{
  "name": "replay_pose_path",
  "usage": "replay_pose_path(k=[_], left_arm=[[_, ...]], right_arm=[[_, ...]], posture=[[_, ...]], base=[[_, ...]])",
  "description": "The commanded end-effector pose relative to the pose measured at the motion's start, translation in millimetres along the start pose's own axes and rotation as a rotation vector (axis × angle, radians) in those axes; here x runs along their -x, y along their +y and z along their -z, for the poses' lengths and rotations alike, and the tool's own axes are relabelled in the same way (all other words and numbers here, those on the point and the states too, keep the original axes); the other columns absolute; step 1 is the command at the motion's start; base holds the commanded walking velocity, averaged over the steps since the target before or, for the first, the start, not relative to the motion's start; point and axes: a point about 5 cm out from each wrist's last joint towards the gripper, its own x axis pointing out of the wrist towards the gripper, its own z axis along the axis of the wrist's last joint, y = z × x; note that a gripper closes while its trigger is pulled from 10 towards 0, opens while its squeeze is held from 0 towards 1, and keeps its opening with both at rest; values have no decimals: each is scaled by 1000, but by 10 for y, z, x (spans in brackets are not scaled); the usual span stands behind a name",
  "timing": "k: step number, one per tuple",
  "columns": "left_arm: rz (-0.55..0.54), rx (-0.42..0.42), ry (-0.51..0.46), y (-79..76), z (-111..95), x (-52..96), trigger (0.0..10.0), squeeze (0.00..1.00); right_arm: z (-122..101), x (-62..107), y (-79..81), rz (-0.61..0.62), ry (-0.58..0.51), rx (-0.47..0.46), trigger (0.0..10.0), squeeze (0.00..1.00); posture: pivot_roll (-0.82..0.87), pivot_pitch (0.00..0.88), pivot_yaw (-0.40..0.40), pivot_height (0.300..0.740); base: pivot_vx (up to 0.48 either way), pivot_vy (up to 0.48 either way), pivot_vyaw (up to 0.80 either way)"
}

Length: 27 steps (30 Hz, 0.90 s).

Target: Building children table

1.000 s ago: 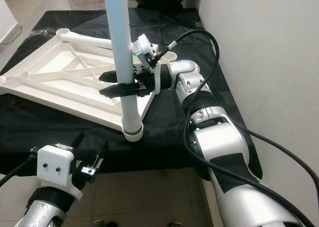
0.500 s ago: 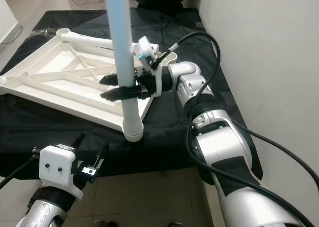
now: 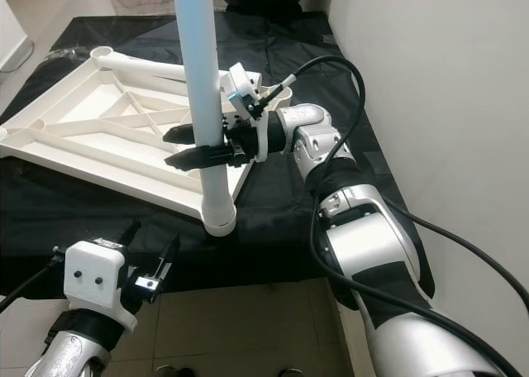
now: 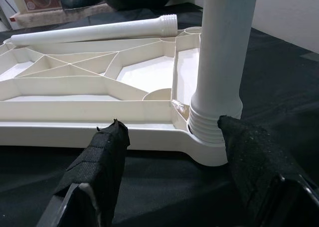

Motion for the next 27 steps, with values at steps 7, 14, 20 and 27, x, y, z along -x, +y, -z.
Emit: replay_pose_path(k=[7, 14, 20, 27], left_arm=[[-5, -17, 5, 21, 6, 10, 10000, 0], [-17, -12, -1, 11, 8, 1, 10000, 0], [-20, -14, -5, 20, 6, -12, 10000, 0], [-21, -16, -8, 24, 8, -20, 10000, 0]], right_arm=[[152, -89, 3, -16, 5, -64, 10000, 0], [255, -84, -48, 102, 65, -77, 10000, 0], [291, -96, -96, 220, 84, -34, 10000, 0], [354, -77, -124, 330, 88, -26, 10000, 0]], posture=[[53, 188, 12, 740], [47, 182, 5, 740], [42, 177, 3, 740], [42, 177, 3, 740]], base=[[0, 0, 0], [0, 0, 0], [0, 0, 0], [0, 0, 0]])
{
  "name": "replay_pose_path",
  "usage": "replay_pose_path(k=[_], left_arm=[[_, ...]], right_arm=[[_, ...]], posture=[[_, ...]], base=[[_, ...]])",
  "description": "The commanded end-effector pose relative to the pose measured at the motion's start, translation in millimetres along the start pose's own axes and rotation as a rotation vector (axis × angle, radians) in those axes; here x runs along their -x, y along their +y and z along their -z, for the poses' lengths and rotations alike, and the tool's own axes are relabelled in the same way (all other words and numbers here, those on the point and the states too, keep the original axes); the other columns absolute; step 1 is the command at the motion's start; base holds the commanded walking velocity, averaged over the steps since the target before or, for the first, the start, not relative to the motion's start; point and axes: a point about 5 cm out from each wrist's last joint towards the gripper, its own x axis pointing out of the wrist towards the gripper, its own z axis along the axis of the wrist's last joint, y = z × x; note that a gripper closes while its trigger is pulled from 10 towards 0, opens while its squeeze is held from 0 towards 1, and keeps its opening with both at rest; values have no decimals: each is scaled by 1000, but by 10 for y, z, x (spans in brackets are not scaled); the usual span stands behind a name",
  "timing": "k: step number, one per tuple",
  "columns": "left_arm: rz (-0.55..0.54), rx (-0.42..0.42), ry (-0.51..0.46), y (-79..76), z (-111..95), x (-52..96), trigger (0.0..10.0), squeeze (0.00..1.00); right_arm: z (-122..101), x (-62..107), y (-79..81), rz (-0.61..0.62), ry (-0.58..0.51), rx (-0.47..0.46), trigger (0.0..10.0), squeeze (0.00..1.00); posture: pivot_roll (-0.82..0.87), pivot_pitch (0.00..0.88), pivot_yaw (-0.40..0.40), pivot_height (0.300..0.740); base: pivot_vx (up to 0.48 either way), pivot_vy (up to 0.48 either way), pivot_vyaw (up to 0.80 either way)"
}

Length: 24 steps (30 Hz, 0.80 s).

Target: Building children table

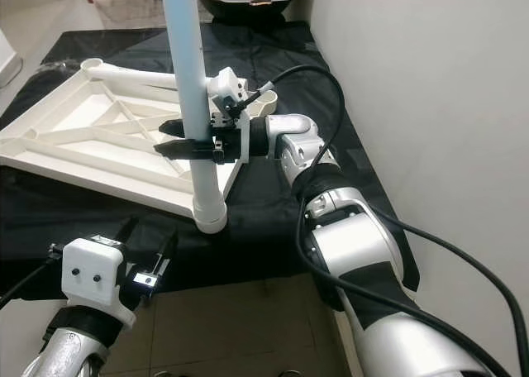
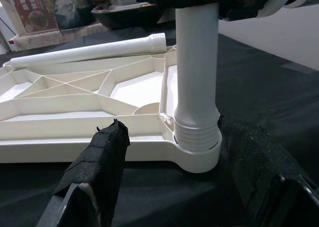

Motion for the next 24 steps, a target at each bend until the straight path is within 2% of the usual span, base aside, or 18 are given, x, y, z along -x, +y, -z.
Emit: replay_pose_path(k=[1, 2, 4, 5, 8, 10, 12, 13, 14, 17, 20, 21, 24], left_arm=[[-8, -5, 13, 8, 33, -1, 10000, 0], [-8, -5, 13, 8, 33, -1, 10000, 0], [-11, -7, 11, 11, 33, -7, 10000, 0], [-11, -7, 11, 11, 33, -7, 10000, 0], [-12, -7, 11, 14, 34, -6, 10000, 0], [-12, -8, 11, 14, 36, -6, 10000, 0], [-10, -12, 11, 14, 39, -8, 10000, 0], [-10, -12, 11, 14, 39, -8, 10000, 0], [-9, -14, 9, 15, 40, -10, 10000, 0], [-10, -14, 8, 16, 40, -11, 10000, 0], [-11, -15, 5, 20, 39, -17, 10000, 0], [-11, -15, 5, 20, 39, -17, 10000, 0], [-8, -21, 3, 19, 41, -21, 10000, 0]], right_arm=[[213, 30, -7, 100, 88, 1, 10000, 0], [213, 30, -7, 100, 88, 1, 10000, 0], [277, 35, -46, 222, 95, 6, 10000, 0], [277, 35, -46, 222, 95, 6, 10000, 0], [315, 2, -84, 333, 114, -20, 10000, 0], [326, -13, -92, 364, 125, -14, 10000, 0], [356, -32, -119, 455, 144, -14, 10000, 0], [356, -32, -119, 455, 144, -14, 10000, 0], [394, -17, -165, 582, 170, -29, 10000, 0], [407, -11, -179, 625, 177, -31, 10000, 0], [464, 8, -243, 851, 173, -128, 10000, 0], [464, 8, -243, 851, 173, -128, 10000, 0], [491, 26, -269, 983, 161, -182, 10000, 0]], posture=[[40, 175, 4, 740], [40, 175, 4, 740], [40, 175, 4, 740], [40, 175, 4, 740], [40, 177, 5, 740], [37, 176, 4, 740], [34, 174, 4, 740], [34, 174, 4, 740], [36, 171, 3, 740], [36, 171, 3, 740], [32, 164, 1, 740], [32, 164, 1, 740], [32, 164, 1, 740]], base=[[0, 0, 0], [0, 0, 0], [0, 0, 0], [0, 0, 0], [0, 0, 0], [0, 0, 0], [0, 0, 0], [0, 0, 0], [0, 0, 0], [0, 0, 0], [0, 0, 0], [0, 0, 0], [0, 0, 0]])
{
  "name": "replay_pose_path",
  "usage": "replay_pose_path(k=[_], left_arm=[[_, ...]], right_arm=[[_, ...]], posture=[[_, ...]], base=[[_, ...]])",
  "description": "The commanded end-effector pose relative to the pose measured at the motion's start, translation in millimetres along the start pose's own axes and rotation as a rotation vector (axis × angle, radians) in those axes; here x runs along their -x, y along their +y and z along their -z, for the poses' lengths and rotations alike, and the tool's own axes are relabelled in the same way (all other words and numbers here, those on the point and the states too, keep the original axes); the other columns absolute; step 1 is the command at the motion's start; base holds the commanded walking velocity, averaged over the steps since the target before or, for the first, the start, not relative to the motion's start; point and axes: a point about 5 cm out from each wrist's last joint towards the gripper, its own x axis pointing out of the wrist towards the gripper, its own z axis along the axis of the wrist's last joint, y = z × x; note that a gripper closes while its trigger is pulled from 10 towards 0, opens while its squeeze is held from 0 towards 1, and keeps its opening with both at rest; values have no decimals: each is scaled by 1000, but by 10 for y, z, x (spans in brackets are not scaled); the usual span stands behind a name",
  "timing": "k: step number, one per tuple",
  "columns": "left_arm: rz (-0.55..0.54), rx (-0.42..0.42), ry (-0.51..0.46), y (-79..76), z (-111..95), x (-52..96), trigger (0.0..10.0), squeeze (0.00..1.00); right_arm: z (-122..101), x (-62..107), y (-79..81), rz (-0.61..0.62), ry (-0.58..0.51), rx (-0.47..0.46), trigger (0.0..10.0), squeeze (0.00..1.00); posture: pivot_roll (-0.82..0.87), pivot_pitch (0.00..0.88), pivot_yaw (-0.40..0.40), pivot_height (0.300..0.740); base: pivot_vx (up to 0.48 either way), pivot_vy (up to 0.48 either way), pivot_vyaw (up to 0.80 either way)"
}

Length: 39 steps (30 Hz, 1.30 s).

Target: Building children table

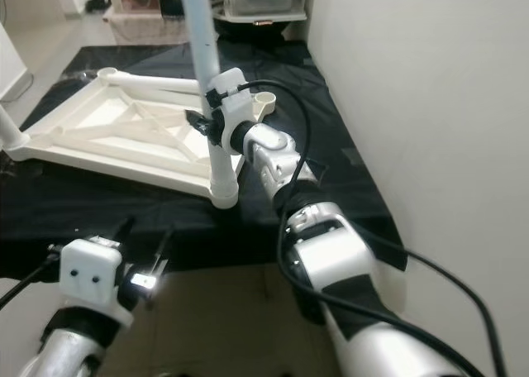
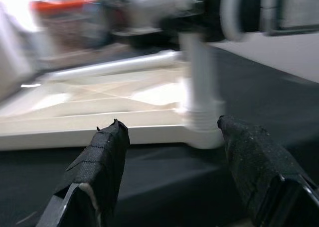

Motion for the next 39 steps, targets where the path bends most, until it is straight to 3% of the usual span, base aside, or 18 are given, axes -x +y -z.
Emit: replay_pose_path(k=[1, 3, 4, 5, 6, 10, 12, 16, 20, 21, 22, 30, 39], left_arm=[[-2, -2, 41, -6, 78, 20, 10000, 0], [-2, -4, 41, -4, 79, 19, 10000, 0], [-2, -4, 40, -2, 84, 14, 10000, 0], [-2, -4, 40, -2, 84, 14, 10000, 0], [-2, -4, 39, -1, 86, 12, 10000, 0], [0, -5, 37, -4, 87, 6, 10000, 0], [0, -5, 37, -4, 87, 6, 10000, 0], [4, -6, 31, -15, 90, -6, 10000, 0], [6, -7, 31, -16, 93, -7, 10000, 0], [7, -9, 30, -15, 93, -10, 10000, 0], [7, -11, 29, -10, 90, -17, 10000, 0], [6, -12, 28, -5, 91, -22, 10000, 0], [3, -13, 24, 2, 93, -35, 10000, 0]], right_arm=[[353, 27, 44, 41, 118, -52, 10000, 0], [366, 24, 39, 89, 117, -75, 10000, 0], [436, 24, 31, 274, 131, -140, 10000, 0], [436, 24, 31, 274, 131, -140, 10000, 0], [463, 29, 29, 348, 138, -162, 10000, 0], [482, 45, 37, 511, 121, -172, 10000, 0], [482, 45, 37, 511, 121, -172, 10000, 0], [522, 95, 63, 722, 95, -164, 10000, 0], [487, 112, 75, 781, 51, -130, 10000, 0], [452, 116, 112, 811, 10, -100, 10000, 0], [386, 113, 224, 845, -57, -9, 10000, 0], [371, 111, 429, 892, -94, 106, 10000, 0], [589, 145, 471, 1036, 117, -51, 10000, 0]], posture=[[32, 164, 1, 740], [32, 154, 0, 740], [32, 151, 1, 740], [32, 151, 1, 740], [32, 151, 1, 740], [32, 151, 1, 740], [32, 151, 1, 740], [33, 142, -1, 740], [31, 138, 1, 740], [33, 137, 3, 740], [33, 137, 3, 740], [36, 141, 1, 740], [33, 145, -2, 740]], base=[[0, 0, 0], [0, 0, 0], [0, 0, 0], [0, 0, 0], [0, 0, 0], [0, 0, 0], [0, 0, 0], [0, 0, 0], [0, 0, 0], [0, 0, 0], [0, 0, 0], [0, 0, 0], [0, 0, 0]])
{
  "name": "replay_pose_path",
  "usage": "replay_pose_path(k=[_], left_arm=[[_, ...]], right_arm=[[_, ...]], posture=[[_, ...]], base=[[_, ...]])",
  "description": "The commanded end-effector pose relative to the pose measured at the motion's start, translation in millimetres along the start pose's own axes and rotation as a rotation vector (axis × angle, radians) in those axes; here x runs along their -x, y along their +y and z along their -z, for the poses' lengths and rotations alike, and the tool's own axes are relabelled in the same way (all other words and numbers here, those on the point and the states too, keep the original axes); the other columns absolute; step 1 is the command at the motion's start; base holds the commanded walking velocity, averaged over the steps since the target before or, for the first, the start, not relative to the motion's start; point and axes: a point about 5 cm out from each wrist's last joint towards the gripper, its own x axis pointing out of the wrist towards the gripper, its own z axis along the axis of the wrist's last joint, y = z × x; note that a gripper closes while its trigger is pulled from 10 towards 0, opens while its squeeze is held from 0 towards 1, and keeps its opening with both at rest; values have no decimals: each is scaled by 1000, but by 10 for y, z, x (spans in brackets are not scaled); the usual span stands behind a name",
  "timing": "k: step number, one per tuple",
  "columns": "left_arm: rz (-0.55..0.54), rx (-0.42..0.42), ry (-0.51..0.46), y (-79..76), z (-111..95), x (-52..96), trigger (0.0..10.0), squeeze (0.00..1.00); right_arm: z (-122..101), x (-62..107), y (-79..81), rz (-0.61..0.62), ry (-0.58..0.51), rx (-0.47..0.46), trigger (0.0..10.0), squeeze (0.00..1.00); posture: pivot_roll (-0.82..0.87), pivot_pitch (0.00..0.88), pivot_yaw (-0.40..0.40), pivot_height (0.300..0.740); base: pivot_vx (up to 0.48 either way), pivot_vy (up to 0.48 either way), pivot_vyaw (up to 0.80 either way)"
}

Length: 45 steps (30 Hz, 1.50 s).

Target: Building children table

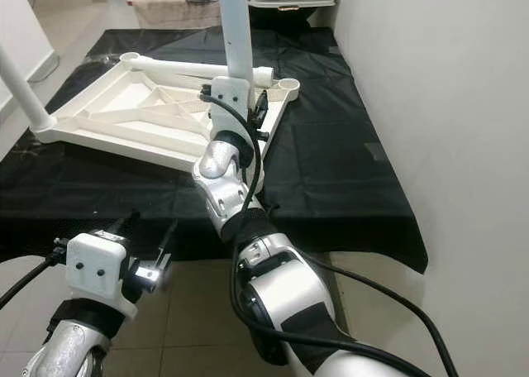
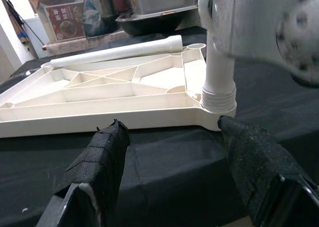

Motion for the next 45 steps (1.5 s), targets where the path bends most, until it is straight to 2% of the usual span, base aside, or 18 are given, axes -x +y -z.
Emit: replay_pose_path(k=[1, 2, 5, 9, 12, 13, 15, 16, 17, 20, 23, 27, 31, 33, 35, 36, 42, 45], left_arm=[[-3, -11, 18, 5, 50, 2, 10000, 0], [-2, -15, 17, 5, 50, 0, 10000, 0], [0, -20, 16, 8, 48, -3, 10000, 0], [0, -21, 16, 12, 50, -7, 10000, 0], [0, -22, 11, 13, 62, -35, 10000, 0], [0, -22, 11, 13, 62, -35, 10000, 0], [-5, -17, 8, 12, 71, -51, 10000, 0], [-5, -17, 8, 12, 71, -51, 10000, 0], [4, -16, 10, 6, 93, -62, 10000, 0], [9, -16, 9, 3, 96, -69, 10000, 0], [5, -20, 1, 36, 97, -113, 10000, 0], [0, -21, -2, 49, 95, -125, 10000, 0], [-12, -10, -7, 68, 111, -157, 10000, 0], [-12, -10, -7, 68, 111, -157, 10000, 0], [-16, 3, -9, 83, 119, -187, 10000, 0], [-12, 11, -12, 97, 121, -209, 10000, 1000], [12, 8, -17, 114, 118, -248, 10000, 1000], [3, -62, -19, 170, 113, -328, 10000, 1000]], right_arm=[[525, 78, -149, 88, 254, 97, 10000, 0], [549, 95, -142, 101, 289, 84, 10000, 0], [455, 77, -91, 86, 290, 31, 10000, 0], [400, 57, -78, 83, 279, 11, 10000, 0], [-51, -124, -64, 40, 99, -86, 10000, 0], [-51, -124, -64, 40, 99, -86, 10000, 0], [-318, -206, -87, 19, -2, -154, 10000, 0], [-318, -206, -87, 19, -2, -154, 10000, 0], [-561, -262, -129, -6, -92, -230, 10000, 0], [-666, -280, -149, -27, -129, -265, 10000, 0], [-883, -336, -214, -96, -195, -336, 10000, 0], [-945, -347, -233, -145, -227, -350, 10000, 0], [-934, -336, -221, -348, -194, -449, 10000, 0], [-934, -336, -221, -348, -194, -449, 10000, 0], [-803, -273, -241, -500, -189, -462, 10000, 0], [-717, -238, -278, -552, -187, -471, 10000, 0], [-581, -187, -334, -626, -160, -489, 10000, 0], [-454, -168, -425, -659, -121, -502, 10000, 0]], posture=[[33, 145, -2, 740], [35, 144, -1, 740], [35, 140, 0, 740], [29, 139, -1, 740], [-18, 132, -9, 740], [-18, 132, -9, 740], [-26, 129, -6, 740], [-26, 129, -6, 740], [-39, 114, 22, 740], [-39, 114, 22, 740], [-37, 100, 24, 740], [-37, 92, 28, 740], [-35, 76, 28, 740], [-35, 76, 28, 740], [-44, 58, 27, 740], [-52, 48, 32, 740], [-53, 42, 33, 740], [-63, 28, 40, 740]], base=[[0, 0, 0], [0, 0, 0], [0, 0, 0], [0, 0, 0], [0, 0, 0], [0, 0, 0], [0, 0, 0], [0, 0, 0], [0, 0, 0], [0, 0, 0], [0, 0, 0], [0, 0, 0], [0, 0, 0], [0, 0, 0], [0, 0, 0], [0, 0, 0], [0, 0, 0], [0, 0, 0]])
